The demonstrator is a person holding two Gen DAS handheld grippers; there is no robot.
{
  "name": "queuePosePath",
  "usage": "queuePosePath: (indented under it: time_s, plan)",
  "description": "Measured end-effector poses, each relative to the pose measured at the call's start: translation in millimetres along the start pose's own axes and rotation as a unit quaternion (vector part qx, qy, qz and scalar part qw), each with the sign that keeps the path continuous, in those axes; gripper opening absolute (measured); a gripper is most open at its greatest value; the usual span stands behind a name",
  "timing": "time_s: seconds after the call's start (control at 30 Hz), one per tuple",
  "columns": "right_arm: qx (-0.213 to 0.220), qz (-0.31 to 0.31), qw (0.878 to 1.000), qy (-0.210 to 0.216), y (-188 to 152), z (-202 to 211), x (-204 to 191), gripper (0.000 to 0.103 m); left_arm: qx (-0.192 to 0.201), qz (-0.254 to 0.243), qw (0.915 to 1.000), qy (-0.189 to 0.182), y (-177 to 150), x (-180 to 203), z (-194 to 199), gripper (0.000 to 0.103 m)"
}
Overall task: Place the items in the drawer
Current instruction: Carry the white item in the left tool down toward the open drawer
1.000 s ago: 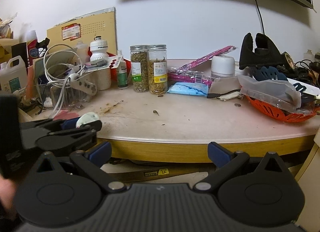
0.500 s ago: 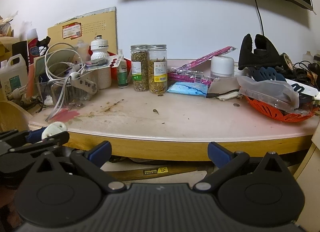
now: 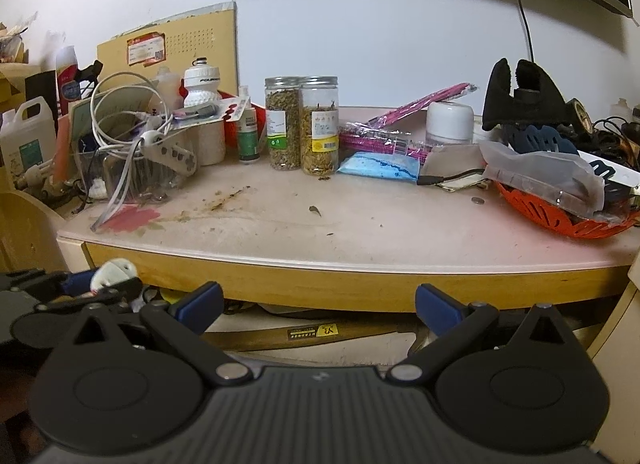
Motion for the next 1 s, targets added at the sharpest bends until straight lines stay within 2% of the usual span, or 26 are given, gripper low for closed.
queuePosePath:
  time_s: [0.37,0.5,0.7,1.0]
  plan:
    - [-0.021,-0.005,1.0,0.001,-6.3,-5.3,2.5,0.102,-0.1,-0.004,0.9949,0.0,-44.8,1.2,-37.9,0.03]
    - [-0.026,-0.007,1.0,0.002,-7.9,-6.7,2.4,0.103,-0.15,0.0,0.9887,-0.001,-64.1,-1.2,-51.5,0.03]
    - [-0.034,-0.009,0.999,0.005,-10.2,-8.7,2.4,0.103,-0.21,0.028,0.9769,-0.025,-89.6,-3.0,-68.7,0.03]
    - [-0.046,-0.012,0.999,0.009,-13.7,-11.8,2.3,0.103,-0.265,0.032,0.9634,-0.028,-118.0,-3.0,-91.5,0.03]
Point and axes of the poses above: each gripper's, at about its wrist camera, not at the fingertips, and z roughly against the way its jaws point, x to its right, y to its top, the point moved 6 cm from there along -z, roughly the way its jaws point, and after that the axes turned 9 degrees about x, right-handed, at the moved point
